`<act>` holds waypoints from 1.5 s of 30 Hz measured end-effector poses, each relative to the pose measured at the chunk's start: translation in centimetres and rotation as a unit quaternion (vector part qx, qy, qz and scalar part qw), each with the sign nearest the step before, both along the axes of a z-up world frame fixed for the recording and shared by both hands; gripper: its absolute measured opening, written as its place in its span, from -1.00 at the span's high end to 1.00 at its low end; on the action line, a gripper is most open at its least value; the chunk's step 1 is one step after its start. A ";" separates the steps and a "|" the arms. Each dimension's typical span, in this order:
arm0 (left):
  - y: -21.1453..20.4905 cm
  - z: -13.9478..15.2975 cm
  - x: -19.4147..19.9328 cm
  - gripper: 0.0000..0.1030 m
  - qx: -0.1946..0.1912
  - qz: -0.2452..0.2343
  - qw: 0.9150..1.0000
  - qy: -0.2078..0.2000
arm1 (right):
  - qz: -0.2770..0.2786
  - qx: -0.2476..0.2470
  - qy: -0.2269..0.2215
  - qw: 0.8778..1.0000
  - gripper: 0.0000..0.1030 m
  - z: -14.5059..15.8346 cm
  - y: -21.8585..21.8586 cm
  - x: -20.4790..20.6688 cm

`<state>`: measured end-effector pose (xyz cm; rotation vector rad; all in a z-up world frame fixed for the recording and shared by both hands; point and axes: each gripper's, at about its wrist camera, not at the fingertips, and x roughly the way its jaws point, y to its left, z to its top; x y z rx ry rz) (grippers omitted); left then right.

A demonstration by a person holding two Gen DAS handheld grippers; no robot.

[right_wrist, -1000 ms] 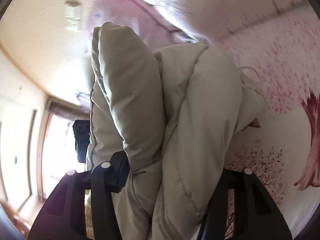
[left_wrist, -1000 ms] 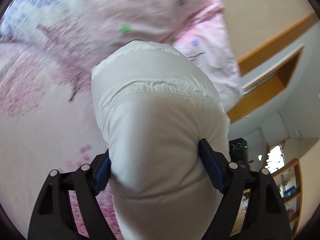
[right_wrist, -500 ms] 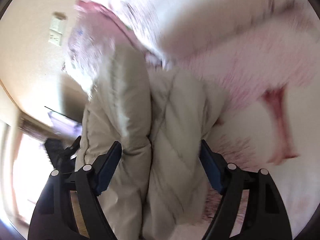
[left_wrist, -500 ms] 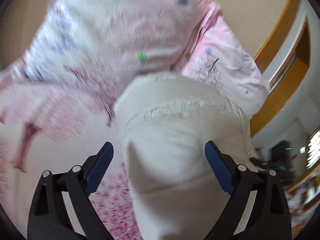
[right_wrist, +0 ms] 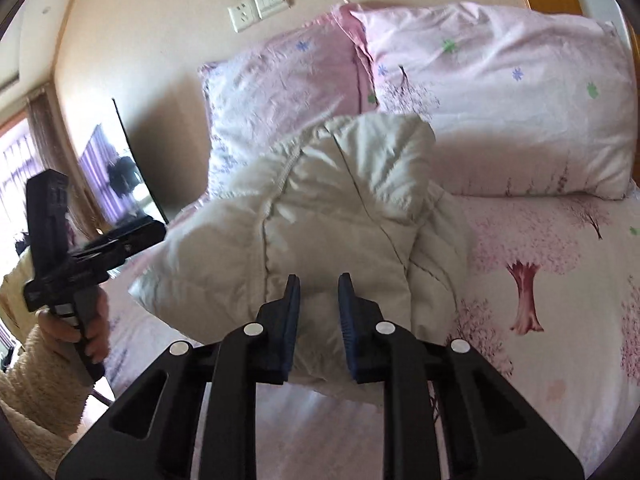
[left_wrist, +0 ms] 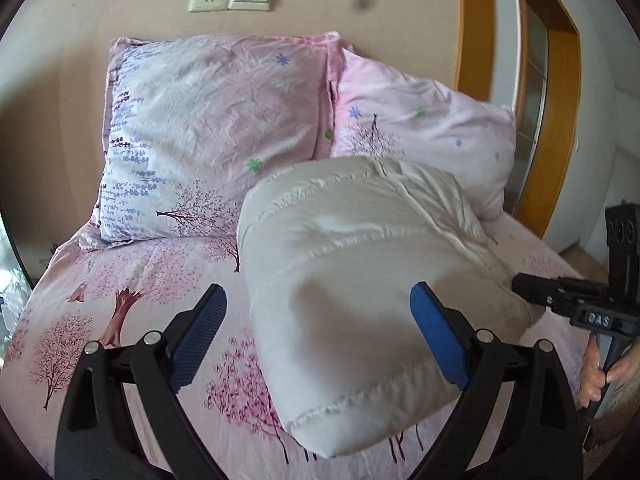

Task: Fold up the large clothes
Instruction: 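Open both grippers and set the rolled bundle on the bed, then press the rolled jacket bundle down with both grippers, then withdraw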

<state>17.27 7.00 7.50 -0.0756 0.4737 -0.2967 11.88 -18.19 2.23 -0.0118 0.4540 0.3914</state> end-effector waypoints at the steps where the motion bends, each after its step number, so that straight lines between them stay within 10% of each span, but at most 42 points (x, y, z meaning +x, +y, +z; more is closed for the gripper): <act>1: -0.2 -0.3 -0.1 -0.80 0.003 -0.001 1.000 0.001 | -0.007 -0.001 0.012 1.000 0.62 -0.4 -0.2 0.3; 10: -2.4 -2.5 0.4 -0.84 0.050 -0.035 0.998 0.030 | -0.033 -0.022 0.085 0.996 0.66 -3.0 -0.9 2.8; 16: -3.3 -3.5 1.0 -0.85 0.058 -0.049 0.996 0.049 | -0.038 0.124 0.030 0.991 0.47 3.0 -4.3 3.5; 24: -3.6 -3.8 1.1 -0.88 0.061 -0.044 0.996 0.052 | -0.043 0.058 0.039 0.997 0.49 4.3 0.1 8.4; 29: -3.8 -3.4 0.9 -0.94 0.047 -0.046 0.997 0.027 | -0.094 0.056 0.132 0.985 0.64 1.8 -0.3 13.4; 37: -1.5 -1.7 -2.9 -0.96 -0.024 -0.013 0.999 -0.022 | -0.073 0.134 0.126 0.980 0.61 1.7 -2.0 11.8; 39: -0.6 -1.8 -3.9 -0.96 -0.038 0.004 0.999 -0.026 | -0.072 0.136 0.095 0.983 0.37 2.4 -1.9 10.0; 42: 0.8 -2.7 -5.0 -0.96 -0.060 0.028 0.998 0.004 | -0.103 0.110 0.022 0.988 -0.75 3.6 -1.0 6.0; 45: 1.5 -4.1 -5.4 -0.96 -0.056 0.048 0.996 0.047 | -0.120 0.081 -0.041 0.989 -0.97 4.2 -0.7 1.9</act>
